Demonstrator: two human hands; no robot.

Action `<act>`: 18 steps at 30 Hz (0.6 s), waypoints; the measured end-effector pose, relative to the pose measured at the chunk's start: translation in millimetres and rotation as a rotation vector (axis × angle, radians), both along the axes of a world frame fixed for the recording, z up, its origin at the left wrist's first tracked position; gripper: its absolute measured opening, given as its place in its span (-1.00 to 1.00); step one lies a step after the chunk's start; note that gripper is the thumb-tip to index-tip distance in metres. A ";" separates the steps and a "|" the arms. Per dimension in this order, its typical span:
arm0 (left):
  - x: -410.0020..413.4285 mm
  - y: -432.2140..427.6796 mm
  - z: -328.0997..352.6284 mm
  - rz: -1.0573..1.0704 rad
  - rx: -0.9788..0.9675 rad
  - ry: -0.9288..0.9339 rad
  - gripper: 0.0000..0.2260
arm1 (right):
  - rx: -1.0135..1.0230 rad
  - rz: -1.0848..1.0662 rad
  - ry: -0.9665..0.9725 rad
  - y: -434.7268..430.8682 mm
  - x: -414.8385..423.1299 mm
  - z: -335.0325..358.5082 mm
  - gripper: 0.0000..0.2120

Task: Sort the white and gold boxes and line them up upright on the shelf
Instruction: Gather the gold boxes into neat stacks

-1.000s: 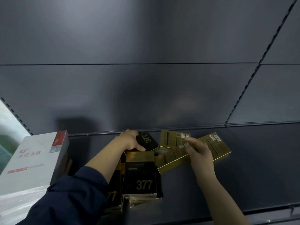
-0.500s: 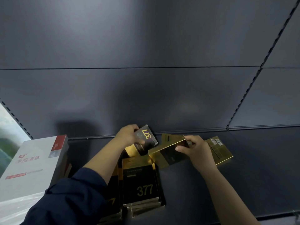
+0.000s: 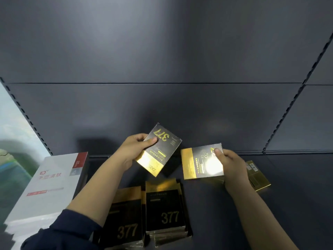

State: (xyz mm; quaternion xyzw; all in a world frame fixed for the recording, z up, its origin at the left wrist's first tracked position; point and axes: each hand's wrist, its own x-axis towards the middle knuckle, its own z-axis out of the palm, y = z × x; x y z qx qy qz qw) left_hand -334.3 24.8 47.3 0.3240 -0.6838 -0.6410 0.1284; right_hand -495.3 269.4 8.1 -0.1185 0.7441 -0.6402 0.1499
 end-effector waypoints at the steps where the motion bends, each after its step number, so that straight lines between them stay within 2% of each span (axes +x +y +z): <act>1: 6.4 1.3 0.8 -0.006 0.023 0.005 -0.75 | -0.037 0.042 -0.054 -2.7 -0.8 2.0 -0.81; 3: 20.3 3.7 1.5 -0.027 0.071 0.026 -0.72 | -0.146 0.150 -0.182 -8.5 -0.5 6.6 -0.77; 6: 44.3 3.6 0.9 -0.042 0.156 0.086 -0.74 | -0.241 0.255 -0.307 -19.3 5.3 12.9 -0.48; 7: 52.7 2.4 -0.4 -0.032 0.187 0.109 -0.75 | -0.264 0.273 -0.323 -23.4 7.9 14.4 -0.44; 11: 88.6 -0.2 -11.6 0.044 0.327 0.236 -0.66 | -0.341 0.295 -0.375 -37.0 22.0 20.8 -0.49; 15: 112.5 6.9 -22.1 0.232 0.322 0.326 -0.76 | -0.396 0.286 -0.408 -47.0 35.2 22.3 -0.53; 18: 117.3 16.1 -24.8 0.333 0.329 0.382 -0.78 | -0.370 0.267 -0.412 -52.8 43.5 19.9 -0.69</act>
